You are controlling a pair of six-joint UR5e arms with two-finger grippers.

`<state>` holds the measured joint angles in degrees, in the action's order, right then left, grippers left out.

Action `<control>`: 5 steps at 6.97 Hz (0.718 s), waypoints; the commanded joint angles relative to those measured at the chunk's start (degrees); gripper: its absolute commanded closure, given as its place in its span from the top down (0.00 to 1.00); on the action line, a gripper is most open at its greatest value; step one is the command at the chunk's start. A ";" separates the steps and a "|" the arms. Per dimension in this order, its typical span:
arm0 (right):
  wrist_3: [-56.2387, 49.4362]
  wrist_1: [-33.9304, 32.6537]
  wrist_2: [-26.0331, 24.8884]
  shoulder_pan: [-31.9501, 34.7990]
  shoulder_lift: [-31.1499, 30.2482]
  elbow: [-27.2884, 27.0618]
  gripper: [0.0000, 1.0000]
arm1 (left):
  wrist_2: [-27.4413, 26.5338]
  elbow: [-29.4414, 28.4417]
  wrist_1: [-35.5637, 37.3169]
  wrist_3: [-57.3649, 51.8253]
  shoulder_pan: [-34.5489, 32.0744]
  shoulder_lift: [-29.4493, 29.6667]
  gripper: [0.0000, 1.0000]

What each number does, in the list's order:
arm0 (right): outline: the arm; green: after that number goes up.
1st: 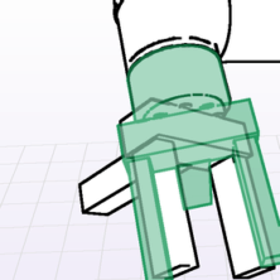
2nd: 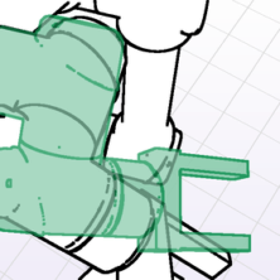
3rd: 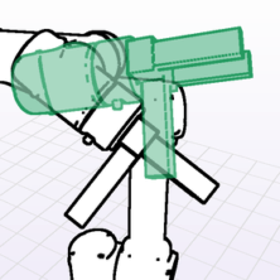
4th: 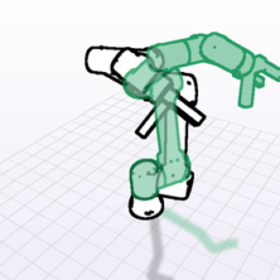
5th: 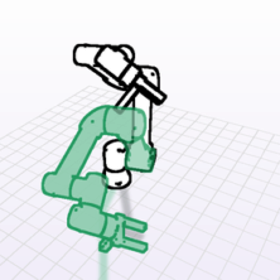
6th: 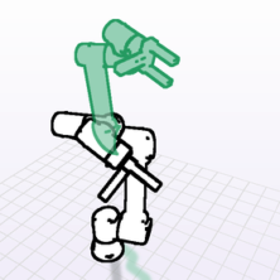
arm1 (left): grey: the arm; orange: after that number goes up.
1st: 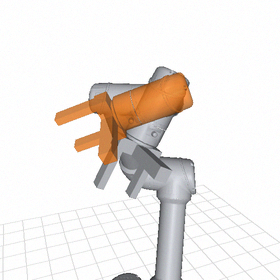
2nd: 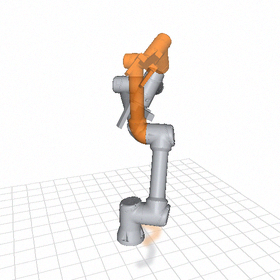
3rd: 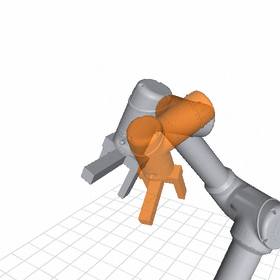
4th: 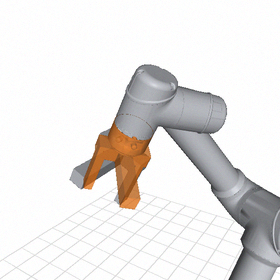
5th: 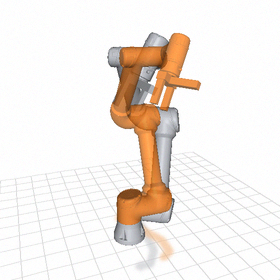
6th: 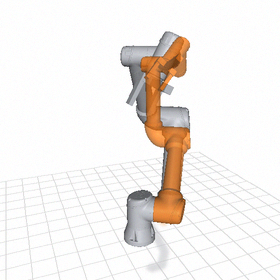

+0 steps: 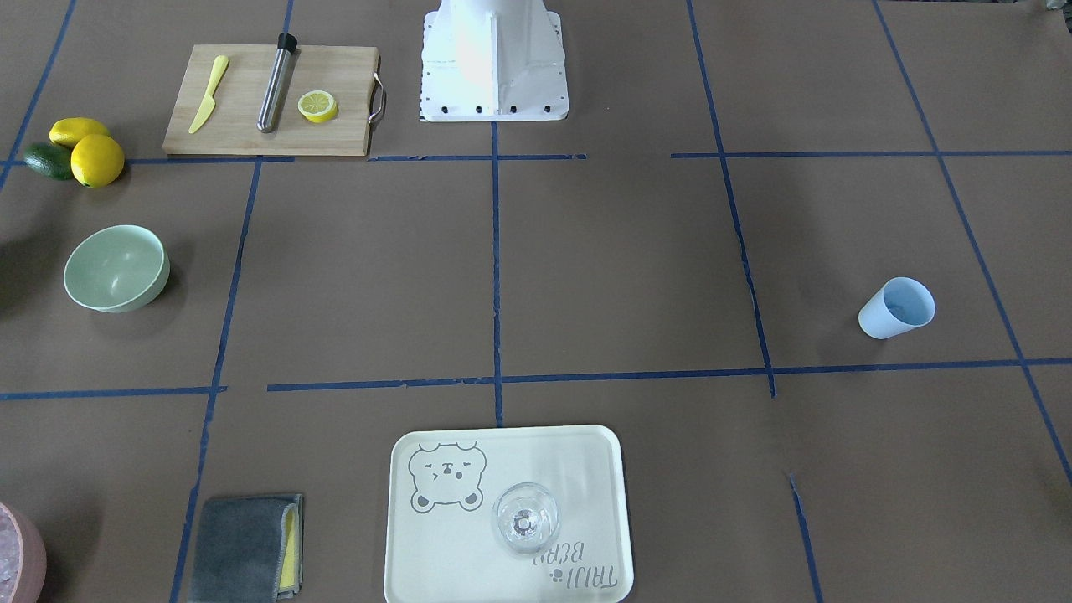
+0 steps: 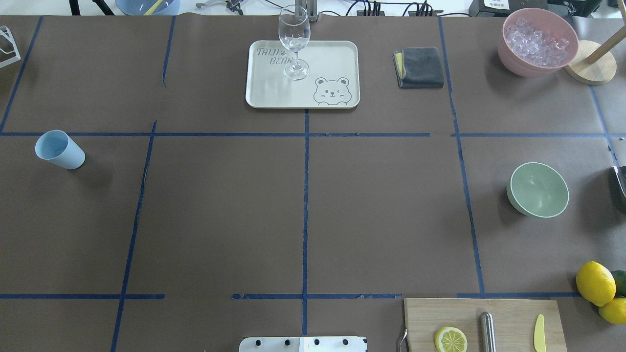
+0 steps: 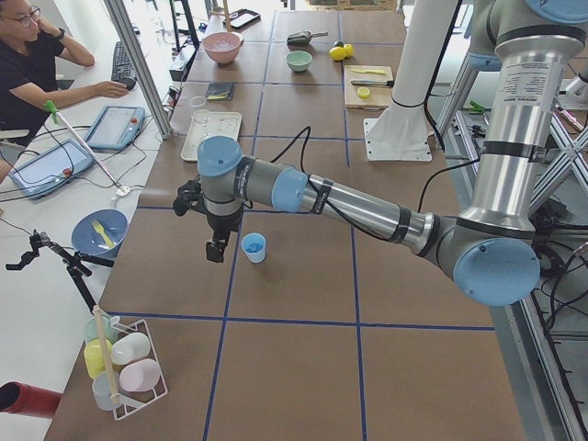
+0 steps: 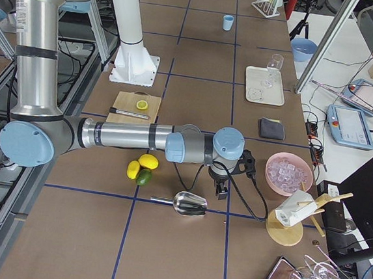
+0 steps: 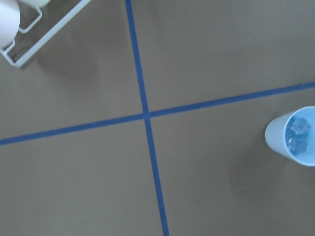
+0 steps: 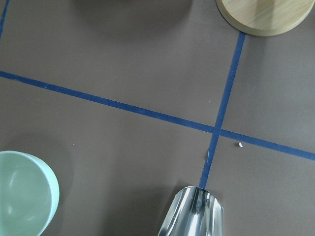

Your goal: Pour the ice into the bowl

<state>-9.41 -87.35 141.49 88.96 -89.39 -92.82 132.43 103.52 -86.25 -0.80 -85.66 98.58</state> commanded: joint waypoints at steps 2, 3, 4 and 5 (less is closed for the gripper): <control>8.98 2.36 3.44 -2.37 0.79 1.43 1.00 | -2.62 7.73 -7.30 8.23 3.82 -2.48 1.00; 17.85 2.36 2.57 -5.52 2.71 0.81 1.00 | -3.40 8.70 -17.45 16.01 6.10 -6.60 1.00; 24.29 2.45 -0.22 -8.43 3.95 -0.68 1.00 | -8.71 9.50 -31.65 25.66 10.21 -13.43 1.00; 26.44 5.41 -1.73 -11.24 3.96 -1.39 1.00 | -14.08 9.33 -44.84 31.85 14.60 -20.20 1.00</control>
<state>11.98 -84.24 141.90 81.25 -86.10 -93.09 124.19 112.50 -115.20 22.22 -76.01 86.26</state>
